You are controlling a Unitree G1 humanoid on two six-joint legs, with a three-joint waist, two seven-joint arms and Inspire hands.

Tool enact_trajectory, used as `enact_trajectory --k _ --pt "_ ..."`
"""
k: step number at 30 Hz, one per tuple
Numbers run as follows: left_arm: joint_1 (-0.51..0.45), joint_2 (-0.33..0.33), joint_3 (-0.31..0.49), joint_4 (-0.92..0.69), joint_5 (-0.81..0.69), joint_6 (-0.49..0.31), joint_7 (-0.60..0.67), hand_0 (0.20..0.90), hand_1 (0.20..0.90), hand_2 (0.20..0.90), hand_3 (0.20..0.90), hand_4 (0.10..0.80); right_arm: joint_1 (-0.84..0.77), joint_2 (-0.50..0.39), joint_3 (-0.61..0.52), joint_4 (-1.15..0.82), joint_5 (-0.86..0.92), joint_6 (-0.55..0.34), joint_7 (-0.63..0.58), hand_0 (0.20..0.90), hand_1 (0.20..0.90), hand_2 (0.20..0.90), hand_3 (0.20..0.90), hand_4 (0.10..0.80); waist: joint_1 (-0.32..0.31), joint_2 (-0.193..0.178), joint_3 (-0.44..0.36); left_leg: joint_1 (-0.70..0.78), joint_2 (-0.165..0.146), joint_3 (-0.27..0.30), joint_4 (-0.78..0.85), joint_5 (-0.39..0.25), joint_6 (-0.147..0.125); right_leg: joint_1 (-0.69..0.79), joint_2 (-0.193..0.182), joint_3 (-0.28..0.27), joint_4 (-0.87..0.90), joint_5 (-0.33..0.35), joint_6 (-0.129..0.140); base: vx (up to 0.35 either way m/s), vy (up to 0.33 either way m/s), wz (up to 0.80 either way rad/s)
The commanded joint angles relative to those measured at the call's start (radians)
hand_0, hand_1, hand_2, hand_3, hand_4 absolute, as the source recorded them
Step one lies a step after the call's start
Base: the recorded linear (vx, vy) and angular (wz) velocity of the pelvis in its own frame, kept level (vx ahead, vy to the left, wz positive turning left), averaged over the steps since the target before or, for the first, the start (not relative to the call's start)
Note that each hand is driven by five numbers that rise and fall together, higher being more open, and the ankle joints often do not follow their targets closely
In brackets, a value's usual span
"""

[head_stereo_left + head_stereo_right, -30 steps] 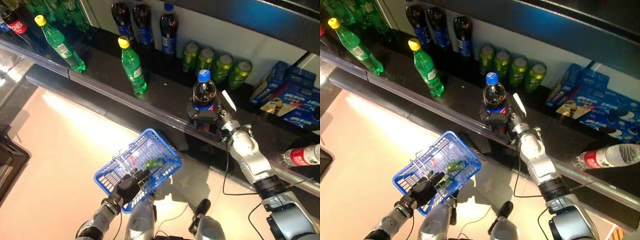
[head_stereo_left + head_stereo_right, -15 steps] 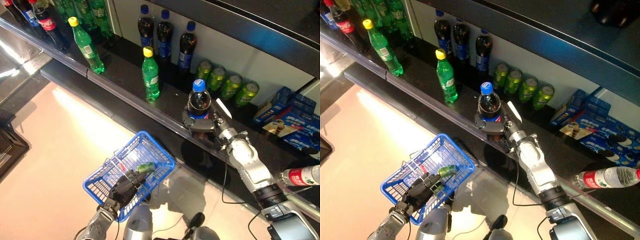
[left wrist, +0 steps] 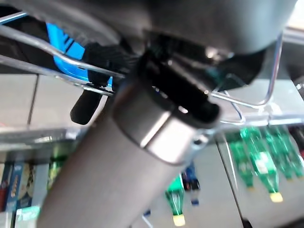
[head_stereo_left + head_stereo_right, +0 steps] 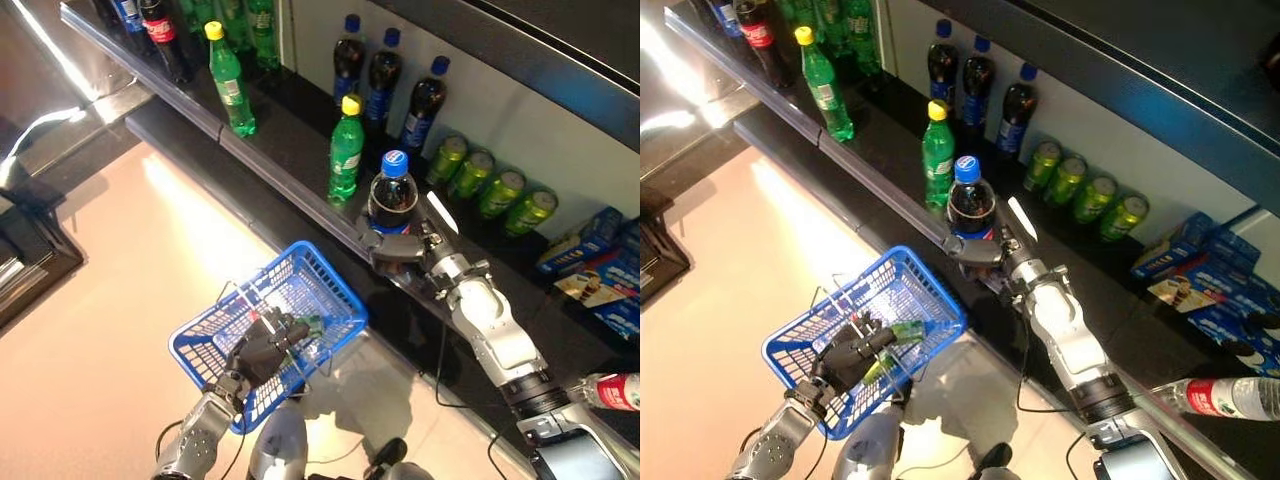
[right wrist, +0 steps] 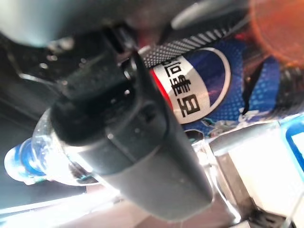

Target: Pick up the drink and place into the basket.

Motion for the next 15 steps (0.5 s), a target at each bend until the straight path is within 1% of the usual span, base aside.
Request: enact_trajectory --k 1,6,8,12,15 --pt "-0.062 -0.003 -0.072 -0.22 -0.121 -0.066 -0.102 0.3 0.3 0.3 0.2 0.1 -0.053 0.019 0.032 -0.13 0.078 -0.217 0.011 0.3 0.3 0.3 0.2 0.1 0.038 0.003 -0.277 0.115 0.01 0.064 -0.035 -0.105 -0.002 -0.01 0.039 0.005 0.064 -0.043 -0.031 0.029 -0.03 0.19" --pt "-0.073 0.016 -0.079 -0.295 -0.121 -0.046 -0.107 0.3 0.3 0.3 0.2 0.1 -0.056 0.027 0.066 -0.147 0.081 -0.213 0.004 0.3 0.3 0.3 0.2 0.1 0.061 -0.007 -0.278 0.109 0.007 0.04 -0.035 -0.101 0.0 -0.001 0.037 -0.011 0.075 -0.053 -0.032 0.03 -0.028 0.13" --pt "-0.078 0.026 -0.088 -0.35 -0.118 -0.034 -0.101 0.3 0.3 0.3 0.2 0.1 -0.053 0.033 0.088 -0.162 0.079 -0.212 -0.002 0.3 0.3 0.3 0.2 0.1 0.074 -0.014 -0.279 0.104 0.005 0.024 -0.035 -0.099 0.001 0.005 0.041 -0.015 0.075 -0.058 -0.035 0.04 -0.036 0.11" --pt "-0.089 0.034 -0.099 -0.388 -0.122 -0.028 -0.108 0.3 0.3 0.3 0.2 0.1 -0.061 0.033 0.112 -0.183 0.085 -0.207 -0.008 0.3 0.3 0.3 0.2 0.1 0.084 -0.018 -0.277 0.097 0.004 0.008 -0.035 -0.095 0.001 0.006 0.044 -0.016 0.081 -0.067 -0.038 0.007 -0.012 0.18" --pt "-0.098 0.043 -0.103 -0.418 -0.122 -0.019 -0.123 0.3 0.3 0.3 0.2 0.1 -0.065 0.035 0.129 -0.193 0.092 -0.207 -0.005 0.3 0.3 0.3 0.2 0.1 0.097 -0.024 -0.277 0.09 0.002 -0.009 -0.035 -0.091 -0.001 0.012 0.047 -0.021 0.078 -0.069 -0.038 0.003 -0.018 0.03"
